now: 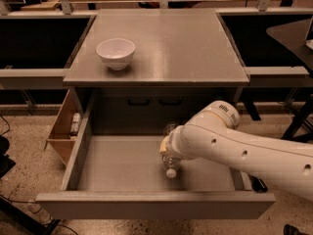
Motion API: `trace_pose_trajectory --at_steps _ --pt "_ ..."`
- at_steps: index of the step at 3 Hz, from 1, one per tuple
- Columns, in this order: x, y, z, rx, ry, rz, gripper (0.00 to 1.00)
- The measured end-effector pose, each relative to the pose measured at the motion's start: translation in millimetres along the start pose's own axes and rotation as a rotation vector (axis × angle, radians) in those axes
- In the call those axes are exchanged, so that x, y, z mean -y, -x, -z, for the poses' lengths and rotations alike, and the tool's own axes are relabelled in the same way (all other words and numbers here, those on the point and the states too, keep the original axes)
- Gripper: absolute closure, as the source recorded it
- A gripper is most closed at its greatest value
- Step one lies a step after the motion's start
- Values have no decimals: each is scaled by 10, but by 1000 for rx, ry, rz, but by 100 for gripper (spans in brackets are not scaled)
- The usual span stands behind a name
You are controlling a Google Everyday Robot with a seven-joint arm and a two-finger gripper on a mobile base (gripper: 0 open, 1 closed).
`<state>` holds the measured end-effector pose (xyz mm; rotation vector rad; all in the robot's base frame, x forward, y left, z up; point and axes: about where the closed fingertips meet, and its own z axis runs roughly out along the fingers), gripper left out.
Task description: Place water bottle into top drawer
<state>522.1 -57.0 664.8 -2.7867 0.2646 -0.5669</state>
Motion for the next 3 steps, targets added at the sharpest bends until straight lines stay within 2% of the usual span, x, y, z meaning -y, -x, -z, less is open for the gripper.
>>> trace_pose_trajectory --at_steps 1,2,3 --pt "181 155 -236 44 -8 33 100" --pt "191 159 -242 45 -9 35 81" --pt "191 159 -242 45 -9 35 58"
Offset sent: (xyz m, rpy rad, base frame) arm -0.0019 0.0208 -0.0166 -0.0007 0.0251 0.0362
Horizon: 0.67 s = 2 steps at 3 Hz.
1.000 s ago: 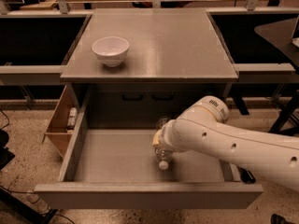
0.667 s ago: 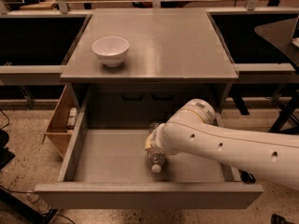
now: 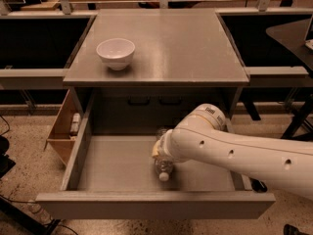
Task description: Place water bottle into top drawer
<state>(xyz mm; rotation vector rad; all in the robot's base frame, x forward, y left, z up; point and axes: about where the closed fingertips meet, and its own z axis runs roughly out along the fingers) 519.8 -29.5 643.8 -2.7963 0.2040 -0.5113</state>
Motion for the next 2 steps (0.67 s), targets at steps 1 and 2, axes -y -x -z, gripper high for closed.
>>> trace_pose_trajectory --at_steps 1,2 --pt "0 0 0 0 0 0 34" --pt "0 0 0 0 0 0 11"
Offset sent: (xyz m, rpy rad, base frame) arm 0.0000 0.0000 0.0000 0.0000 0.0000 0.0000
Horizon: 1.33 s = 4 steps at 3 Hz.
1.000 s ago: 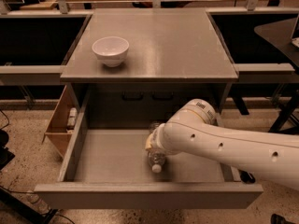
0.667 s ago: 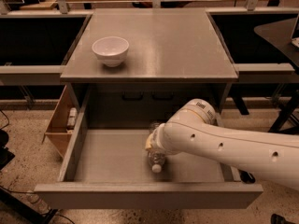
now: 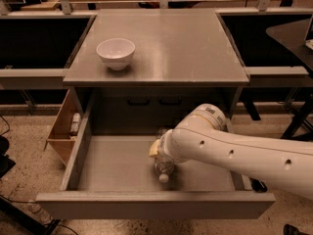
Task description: Place water bottle into top drawer
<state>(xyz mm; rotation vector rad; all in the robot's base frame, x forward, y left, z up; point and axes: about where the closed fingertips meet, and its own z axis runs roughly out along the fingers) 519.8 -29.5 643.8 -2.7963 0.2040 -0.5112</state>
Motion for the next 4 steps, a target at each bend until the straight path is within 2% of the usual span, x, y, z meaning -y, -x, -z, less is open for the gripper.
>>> trace_pose_trajectory --at_steps 1,2,3,4 --pt "0 0 0 0 0 0 0" --pt "0 0 0 0 0 0 0" --pt "-2 -42 222 -6 -4 6 0" --pt "-42 -130 729 -18 14 13 0"
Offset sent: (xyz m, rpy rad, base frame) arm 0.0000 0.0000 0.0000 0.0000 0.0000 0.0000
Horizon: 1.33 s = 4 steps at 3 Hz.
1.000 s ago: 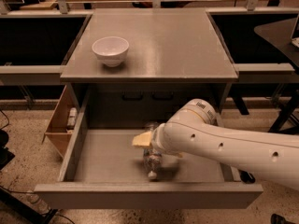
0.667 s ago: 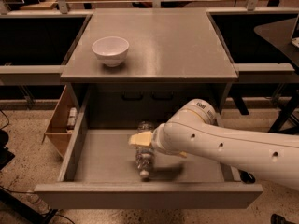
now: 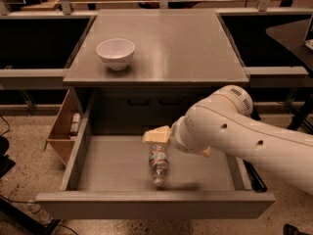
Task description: Place water bottle into top drawer
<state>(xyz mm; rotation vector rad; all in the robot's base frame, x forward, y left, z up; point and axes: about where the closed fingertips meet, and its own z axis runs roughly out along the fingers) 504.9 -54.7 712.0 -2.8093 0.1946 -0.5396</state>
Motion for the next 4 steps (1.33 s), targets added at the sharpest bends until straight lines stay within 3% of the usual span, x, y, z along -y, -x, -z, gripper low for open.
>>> trace_pose_trajectory --at_steps 1,2,3,4 --pt "-160 -416 760 -84 83 -100 0" --pt "-248 -916 1267 -170 166 -253 0" --pt "-384 -1448 1654 -250 254 -426 0" --pt "-525 -1782 1972 -271 334 -555 0"
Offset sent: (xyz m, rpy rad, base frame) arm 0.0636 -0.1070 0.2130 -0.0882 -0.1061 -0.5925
